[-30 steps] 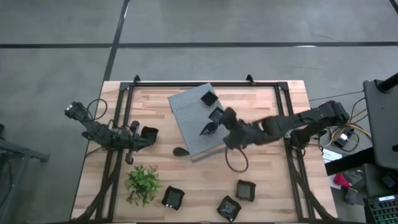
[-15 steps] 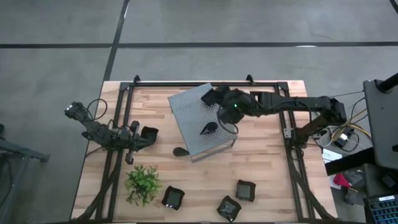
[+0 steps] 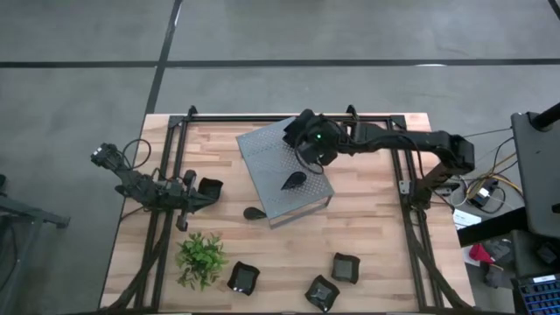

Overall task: Pick & Place Mini shaped plates
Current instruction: Stack the square plate on top of the square plate on the shelf, then put the distorted square plate on the shelf

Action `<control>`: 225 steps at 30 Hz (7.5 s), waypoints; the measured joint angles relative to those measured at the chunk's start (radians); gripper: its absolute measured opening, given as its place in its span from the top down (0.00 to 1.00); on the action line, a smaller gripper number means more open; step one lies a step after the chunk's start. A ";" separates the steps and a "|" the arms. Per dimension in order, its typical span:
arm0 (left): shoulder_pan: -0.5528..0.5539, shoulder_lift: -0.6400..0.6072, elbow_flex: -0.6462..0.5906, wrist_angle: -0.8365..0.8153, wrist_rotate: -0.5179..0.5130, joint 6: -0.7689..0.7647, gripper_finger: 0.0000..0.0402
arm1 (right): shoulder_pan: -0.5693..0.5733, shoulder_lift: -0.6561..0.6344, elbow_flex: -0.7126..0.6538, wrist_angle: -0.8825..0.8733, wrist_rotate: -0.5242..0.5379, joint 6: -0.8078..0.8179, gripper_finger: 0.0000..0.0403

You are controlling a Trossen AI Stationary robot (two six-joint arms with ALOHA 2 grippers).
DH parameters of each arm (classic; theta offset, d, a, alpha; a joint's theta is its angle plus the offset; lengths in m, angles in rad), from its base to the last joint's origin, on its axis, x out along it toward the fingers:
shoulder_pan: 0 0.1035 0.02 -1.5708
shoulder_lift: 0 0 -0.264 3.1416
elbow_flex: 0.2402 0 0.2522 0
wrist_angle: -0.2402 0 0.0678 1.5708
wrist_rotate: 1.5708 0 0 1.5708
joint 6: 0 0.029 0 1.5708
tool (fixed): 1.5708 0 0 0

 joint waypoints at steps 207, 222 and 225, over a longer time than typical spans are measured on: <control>0.000 0.000 0.000 0.000 0.000 0.000 1.00 | 1.101 -0.009 -0.302 -0.029 0.201 1.118 0.98; 0.000 0.000 0.000 0.000 0.000 0.000 1.00 | 0.901 -0.009 -0.091 -0.044 0.334 0.690 0.98; 0.000 0.000 0.000 0.000 0.000 0.000 1.00 | 0.824 -0.009 -0.055 -0.038 0.282 0.601 0.98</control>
